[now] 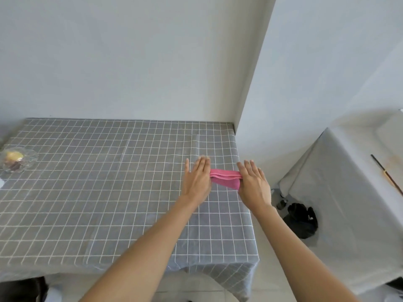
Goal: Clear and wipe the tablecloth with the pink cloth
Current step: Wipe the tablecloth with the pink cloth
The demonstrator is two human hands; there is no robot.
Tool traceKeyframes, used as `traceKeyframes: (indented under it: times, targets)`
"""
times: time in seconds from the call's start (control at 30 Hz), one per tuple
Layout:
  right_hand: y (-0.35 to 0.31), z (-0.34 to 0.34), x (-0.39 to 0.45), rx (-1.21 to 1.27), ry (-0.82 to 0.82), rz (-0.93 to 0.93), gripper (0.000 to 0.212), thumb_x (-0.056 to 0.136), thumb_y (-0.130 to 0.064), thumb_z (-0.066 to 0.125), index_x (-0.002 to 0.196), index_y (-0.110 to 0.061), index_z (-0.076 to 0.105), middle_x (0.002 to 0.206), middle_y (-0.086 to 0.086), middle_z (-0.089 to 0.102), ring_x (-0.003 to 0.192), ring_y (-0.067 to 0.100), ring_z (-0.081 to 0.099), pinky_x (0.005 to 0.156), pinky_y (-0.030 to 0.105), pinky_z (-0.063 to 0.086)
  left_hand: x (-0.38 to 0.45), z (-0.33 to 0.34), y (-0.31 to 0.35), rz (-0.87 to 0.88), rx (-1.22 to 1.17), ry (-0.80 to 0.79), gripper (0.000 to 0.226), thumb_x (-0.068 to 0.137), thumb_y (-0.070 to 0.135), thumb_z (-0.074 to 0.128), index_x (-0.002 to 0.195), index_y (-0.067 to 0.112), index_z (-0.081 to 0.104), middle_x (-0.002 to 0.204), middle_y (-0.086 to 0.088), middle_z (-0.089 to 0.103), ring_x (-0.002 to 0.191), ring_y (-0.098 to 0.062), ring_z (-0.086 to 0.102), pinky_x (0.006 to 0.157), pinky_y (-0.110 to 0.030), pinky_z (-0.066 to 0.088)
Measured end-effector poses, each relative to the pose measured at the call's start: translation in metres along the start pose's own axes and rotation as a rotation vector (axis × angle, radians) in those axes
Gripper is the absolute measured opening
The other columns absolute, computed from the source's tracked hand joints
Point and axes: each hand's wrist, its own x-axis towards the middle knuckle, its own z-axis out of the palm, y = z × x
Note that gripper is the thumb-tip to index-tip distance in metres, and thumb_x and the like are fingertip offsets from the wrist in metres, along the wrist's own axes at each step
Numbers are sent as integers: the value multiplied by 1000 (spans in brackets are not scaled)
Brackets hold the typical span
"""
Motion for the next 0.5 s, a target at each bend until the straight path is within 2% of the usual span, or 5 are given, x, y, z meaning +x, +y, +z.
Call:
traceKeyframes:
  times: [0.13,0.33,0.5]
  targets:
    - [17,14,-22,24,-3,-1,59,96,-5,40,152,-14,25,159,10,22,149,24,10,121,38,12,-14,20,17,-9,-35,-20,60,100,22,40,152,8,14,159,-8,17,148,-19,13,115,-48,-11]
    - [30,68,-97,57,-273,-36,63,97,-6,36,155,-20,14,162,5,10,150,21,0,121,35,2,-88,73,23,-15,19,-247,61,100,17,35,152,10,3,160,-6,5,148,-17,2,117,-49,-11]
    - [31,88,-131,64,-352,-36,63,98,-9,35,155,-24,11,162,0,8,149,19,-2,119,33,-1,-129,88,23,-6,19,-303,61,101,16,32,152,10,-1,160,-7,-1,148,-18,-1,118,-48,-12]
